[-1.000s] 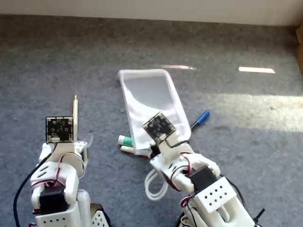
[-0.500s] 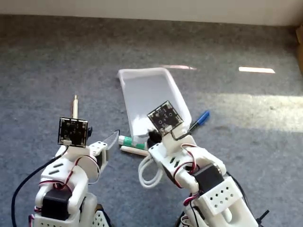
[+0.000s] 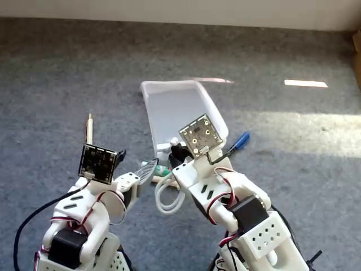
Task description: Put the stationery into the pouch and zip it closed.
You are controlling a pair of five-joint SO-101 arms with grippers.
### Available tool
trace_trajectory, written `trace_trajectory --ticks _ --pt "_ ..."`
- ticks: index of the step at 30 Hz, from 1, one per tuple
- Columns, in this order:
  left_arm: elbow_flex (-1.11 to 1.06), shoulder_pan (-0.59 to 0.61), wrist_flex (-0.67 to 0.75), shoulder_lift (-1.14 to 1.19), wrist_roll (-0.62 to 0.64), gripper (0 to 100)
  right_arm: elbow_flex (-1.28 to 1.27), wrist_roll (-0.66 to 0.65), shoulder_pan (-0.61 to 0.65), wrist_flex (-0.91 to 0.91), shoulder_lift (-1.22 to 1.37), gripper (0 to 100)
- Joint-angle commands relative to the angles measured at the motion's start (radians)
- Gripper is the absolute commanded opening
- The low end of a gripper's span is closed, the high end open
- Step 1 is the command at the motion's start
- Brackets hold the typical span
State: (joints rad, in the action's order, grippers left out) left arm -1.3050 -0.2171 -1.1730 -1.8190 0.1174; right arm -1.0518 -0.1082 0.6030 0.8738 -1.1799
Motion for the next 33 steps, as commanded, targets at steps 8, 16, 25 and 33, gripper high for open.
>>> trace_trajectory --ticks 8,16,25,33 --pt "-0.070 -0.033 0.146 0.008 0.005 26 0.041 0.008 0.045 0.010 -0.004 0.5" --pt "-0.136 -0.031 0.196 0.008 0.003 26 0.044 0.008 0.053 0.064 -0.004 0.5" --pt "-0.200 -0.002 0.216 0.007 -0.060 26 0.045 0.008 0.053 0.064 -0.004 0.5" --pt "-0.199 0.001 0.221 0.004 -0.066 22 0.045 0.008 0.054 0.068 -0.004 0.5"
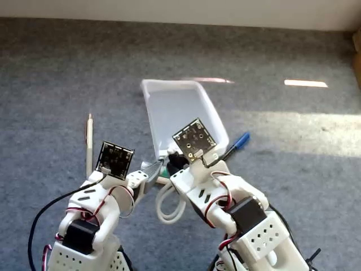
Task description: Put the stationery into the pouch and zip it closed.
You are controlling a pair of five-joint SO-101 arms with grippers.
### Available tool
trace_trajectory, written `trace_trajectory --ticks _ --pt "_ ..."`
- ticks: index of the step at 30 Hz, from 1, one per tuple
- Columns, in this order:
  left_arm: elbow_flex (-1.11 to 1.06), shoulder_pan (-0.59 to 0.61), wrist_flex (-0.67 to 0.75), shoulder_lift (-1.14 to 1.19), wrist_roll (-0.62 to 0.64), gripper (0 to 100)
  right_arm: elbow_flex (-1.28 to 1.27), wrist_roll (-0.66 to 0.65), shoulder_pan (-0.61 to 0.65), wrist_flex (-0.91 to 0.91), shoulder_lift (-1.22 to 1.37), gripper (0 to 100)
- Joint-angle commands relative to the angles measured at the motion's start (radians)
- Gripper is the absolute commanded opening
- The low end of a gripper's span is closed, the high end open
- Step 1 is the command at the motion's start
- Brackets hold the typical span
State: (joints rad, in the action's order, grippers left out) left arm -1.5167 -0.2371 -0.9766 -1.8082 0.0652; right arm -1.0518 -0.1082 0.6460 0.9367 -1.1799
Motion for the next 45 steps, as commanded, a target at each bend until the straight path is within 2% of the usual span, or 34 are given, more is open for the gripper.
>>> trace_trajectory --ticks 1,6,11,15,20,28,31,37,45 --pt "0.008 0.021 0.037 -0.007 -0.014 22 0.045 0.008 0.012 0.019 -0.004 0.5" --pt "-0.018 0.054 0.106 -0.005 -0.014 19 0.047 0.008 0.064 0.085 -0.005 0.5" --pt "-0.022 0.064 0.115 -0.007 -0.015 16 0.045 0.008 0.091 0.087 -0.005 0.5" --pt "-0.018 0.064 0.115 -0.007 -0.017 10 0.045 0.008 0.056 0.088 -0.005 0.5" --pt "-0.016 0.064 0.115 -0.007 -0.101 5 0.061 0.008 0.005 0.147 -0.015 0.5" --pt "-0.010 0.067 0.114 -0.007 -0.106 3 0.058 0.000 -0.002 0.182 -0.231 0.5" --pt "-0.004 0.067 0.112 -0.007 -0.106 3 0.058 -0.021 -0.035 0.213 -0.282 0.5" --pt "0.079 0.067 -0.021 -0.007 -0.104 3 0.058 -0.023 -0.131 0.219 -0.282 0.5" --pt "0.085 0.166 -0.029 -0.007 -0.103 1 0.058 -0.025 -0.278 0.219 -0.289 0.5"
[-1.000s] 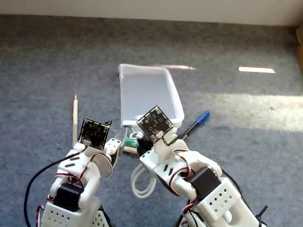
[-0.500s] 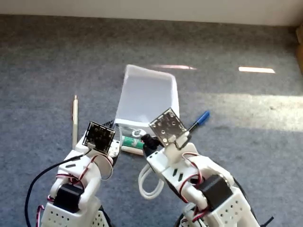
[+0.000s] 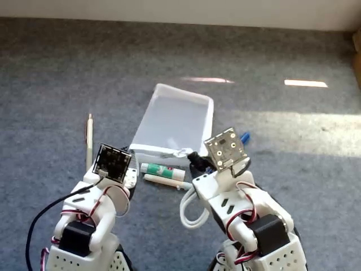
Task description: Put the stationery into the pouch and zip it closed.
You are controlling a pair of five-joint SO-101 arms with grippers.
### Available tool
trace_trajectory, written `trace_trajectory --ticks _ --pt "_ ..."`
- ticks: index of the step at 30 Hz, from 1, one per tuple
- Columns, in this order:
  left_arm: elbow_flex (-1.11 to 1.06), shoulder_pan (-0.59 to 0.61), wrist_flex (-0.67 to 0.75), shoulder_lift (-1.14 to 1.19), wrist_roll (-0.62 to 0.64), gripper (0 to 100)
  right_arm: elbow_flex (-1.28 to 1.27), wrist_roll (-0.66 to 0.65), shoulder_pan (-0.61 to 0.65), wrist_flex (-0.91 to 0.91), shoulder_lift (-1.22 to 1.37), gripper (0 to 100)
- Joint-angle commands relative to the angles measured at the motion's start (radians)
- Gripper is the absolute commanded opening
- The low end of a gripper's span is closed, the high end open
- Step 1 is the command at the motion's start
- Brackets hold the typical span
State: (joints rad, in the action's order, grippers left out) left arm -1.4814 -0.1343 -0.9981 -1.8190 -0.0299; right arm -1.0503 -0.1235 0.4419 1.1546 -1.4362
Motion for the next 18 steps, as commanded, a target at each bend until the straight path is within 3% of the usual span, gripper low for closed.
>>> trace_trajectory --ticks 1,8,18 --pt "0.050 0.064 -0.008 0.004 -0.008 1 0.056 -0.009 -0.090 0.001 -0.033 0.5" --pt "0.050 0.064 -0.008 0.004 -0.008 1 0.056 -0.003 -0.193 -0.004 -0.033 0.5" --pt "0.050 0.061 -0.008 0.002 -0.008 1 0.056 0.031 -0.202 -0.005 -0.033 0.5"
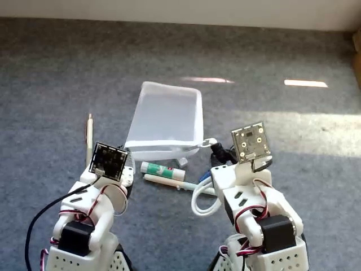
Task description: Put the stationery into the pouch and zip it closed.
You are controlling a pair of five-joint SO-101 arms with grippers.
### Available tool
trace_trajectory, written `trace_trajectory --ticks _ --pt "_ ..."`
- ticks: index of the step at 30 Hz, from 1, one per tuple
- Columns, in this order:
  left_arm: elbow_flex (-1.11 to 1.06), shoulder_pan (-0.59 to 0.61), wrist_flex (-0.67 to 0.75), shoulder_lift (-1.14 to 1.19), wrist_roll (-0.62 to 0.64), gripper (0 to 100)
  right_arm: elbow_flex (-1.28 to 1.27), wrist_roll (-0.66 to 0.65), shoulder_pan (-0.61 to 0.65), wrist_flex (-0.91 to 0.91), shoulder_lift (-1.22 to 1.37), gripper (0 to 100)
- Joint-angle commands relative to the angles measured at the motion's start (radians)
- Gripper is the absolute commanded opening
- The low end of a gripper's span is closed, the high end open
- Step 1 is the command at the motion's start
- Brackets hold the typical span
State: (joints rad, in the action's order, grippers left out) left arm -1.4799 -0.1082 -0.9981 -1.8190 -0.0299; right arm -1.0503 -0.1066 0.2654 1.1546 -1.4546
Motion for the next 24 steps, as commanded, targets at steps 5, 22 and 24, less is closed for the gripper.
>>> trace_trajectory --ticks 5,22,24 --pt "0.041 0.031 -0.008 0.002 -0.003 10 0.056 0.014 -0.007 0.002 -0.015 0.5" --pt "-0.027 0.031 0.084 0.010 0.138 23 0.124 0.014 0.139 0.071 -0.042 0.5" --pt "-0.036 0.031 0.091 0.010 0.138 23 0.139 0.011 0.154 0.073 -0.067 0.5"
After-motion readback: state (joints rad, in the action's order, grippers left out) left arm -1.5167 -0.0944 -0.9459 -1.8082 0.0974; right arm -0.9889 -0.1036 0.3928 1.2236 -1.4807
